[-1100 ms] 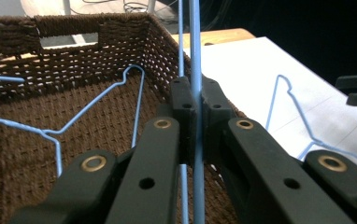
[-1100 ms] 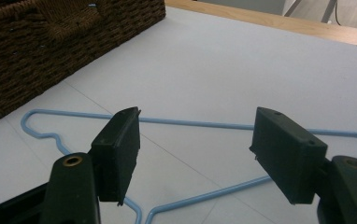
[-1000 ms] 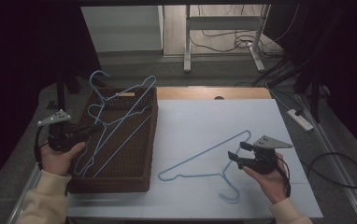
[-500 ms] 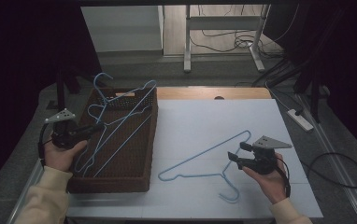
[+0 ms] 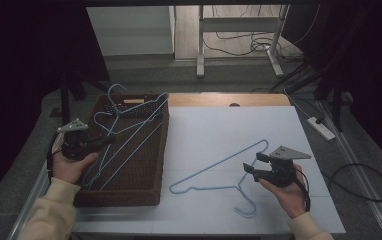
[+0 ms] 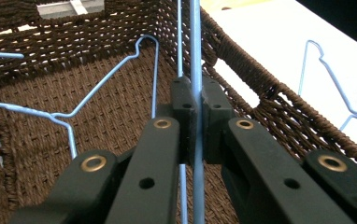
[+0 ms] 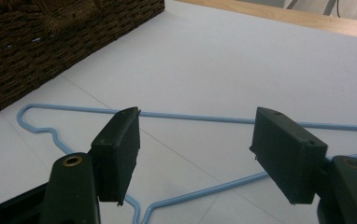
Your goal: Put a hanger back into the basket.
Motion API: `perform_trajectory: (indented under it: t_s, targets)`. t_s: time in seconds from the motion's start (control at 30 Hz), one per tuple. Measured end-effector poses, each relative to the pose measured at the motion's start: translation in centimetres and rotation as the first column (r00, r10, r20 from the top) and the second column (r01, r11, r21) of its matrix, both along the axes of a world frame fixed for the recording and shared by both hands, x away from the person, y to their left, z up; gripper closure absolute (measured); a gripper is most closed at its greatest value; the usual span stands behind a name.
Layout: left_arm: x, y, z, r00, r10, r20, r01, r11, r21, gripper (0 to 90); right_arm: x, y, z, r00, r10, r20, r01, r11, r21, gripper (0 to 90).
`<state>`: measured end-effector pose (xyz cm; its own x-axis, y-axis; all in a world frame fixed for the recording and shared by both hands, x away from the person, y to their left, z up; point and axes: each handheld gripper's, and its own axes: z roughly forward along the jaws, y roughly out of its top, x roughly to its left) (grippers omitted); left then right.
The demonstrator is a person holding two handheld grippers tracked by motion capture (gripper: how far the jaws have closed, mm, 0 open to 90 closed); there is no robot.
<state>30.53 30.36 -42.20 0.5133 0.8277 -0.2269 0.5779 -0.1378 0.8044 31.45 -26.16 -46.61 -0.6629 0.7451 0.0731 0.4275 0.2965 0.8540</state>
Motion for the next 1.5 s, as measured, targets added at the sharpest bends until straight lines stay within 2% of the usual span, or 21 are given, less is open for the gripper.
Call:
perform_trajectory:
  t_s: [0.13, 0.4, 0.67, 0.83, 1.1, 1.17, 1.2, 1.23, 1.27, 1.3, 1.37, 1.43, 1.47, 1.5]
  targets:
    - [-0.1, 0.0, -0.2, 0.9999, -0.016, -0.005, 0.016, 0.9998, 0.010, 86.4, 0.0, 0.0, 0.0, 1.0000, -0.001, -0.002, 0.001, 1.000, 0.001, 32.9]
    - [-0.3, 0.3, 0.1, 0.9999, -0.013, -0.001, 0.013, 0.9999, 0.010, 86.4, 0.0, 0.0, 0.0, 1.0000, -0.001, -0.001, 0.001, 1.000, 0.000, 32.9]
    - [-0.7, 1.2, 0.0, 0.9996, 0.027, 0.001, -0.027, 0.9996, 0.002, 86.4, 0.0, 0.0, 0.0, 1.0000, -0.001, 0.000, 0.001, 1.000, 0.000, 32.9]
    - [-0.8, 1.8, -0.2, 0.9983, 0.056, -0.013, -0.056, 0.9983, 0.015, 86.4, 0.0, 0.1, -0.1, 1.0000, 0.000, 0.000, 0.000, 1.000, 0.002, 32.9]
    - [-0.4, 1.4, -1.3, 0.9981, 0.027, -0.055, -0.026, 0.9992, 0.029, 86.4, 0.1, 0.1, -0.1, 1.0000, 0.001, -0.004, -0.001, 1.000, -0.001, 32.9]
    - [-0.2, 1.1, -1.6, 0.9972, 0.024, -0.071, -0.021, 0.9991, 0.037, 86.4, 0.1, 0.1, -0.1, 1.0000, 0.001, -0.004, -0.001, 1.000, -0.001, 32.9]
    - [0.2, 0.8, -2.1, 0.9950, 0.032, -0.095, -0.026, 0.9981, 0.056, 86.4, 0.1, 0.1, -0.1, 1.0000, 0.003, -0.004, -0.003, 1.000, -0.003, 32.9]
    - [0.2, 0.8, -2.1, 0.9950, 0.032, -0.095, -0.026, 0.9981, 0.056, 86.3, 0.1, 0.1, -0.2, 1.0000, 0.002, -0.003, -0.002, 1.000, -0.002, 32.9]
    - [0.5, 0.6, -2.7, 0.9915, 0.034, -0.125, -0.025, 0.9971, 0.072, 86.3, 0.1, 0.1, -0.2, 1.0000, 0.002, -0.004, -0.002, 1.000, -0.002, 32.9]
    - [0.5, 0.6, -2.7, 0.9915, 0.034, -0.125, -0.025, 0.9971, 0.072, 86.3, 0.1, 0.1, -0.2, 1.0000, 0.002, -0.004, -0.002, 1.000, 0.000, 32.9]
    - [0.8, 0.4, -3.0, 0.9856, 0.029, -0.166, -0.014, 0.9959, 0.090, 86.3, 0.1, 0.1, -0.1, 1.0000, 0.002, -0.003, -0.002, 1.000, -0.001, 32.9]
    - [1.1, 0.2, -3.4, 0.9793, 0.053, -0.195, -0.030, 0.9919, 0.123, 86.2, 0.1, 0.0, -0.1, 1.0000, 0.001, -0.004, -0.001, 1.000, -0.001, 32.9]
    - [1.1, 0.2, -3.4, 0.9793, 0.053, -0.195, -0.030, 0.9919, 0.123, 86.1, 0.1, 0.0, -0.1, 1.0000, 0.001, -0.004, -0.001, 1.000, -0.001, 32.9]
    - [1.2, 0.2, -3.6, 0.9737, 0.075, -0.215, -0.045, 0.9887, 0.143, 86.1, 0.1, 0.1, -0.1, 1.0000, 0.004, -0.003, -0.004, 1.000, -0.004, 32.8]
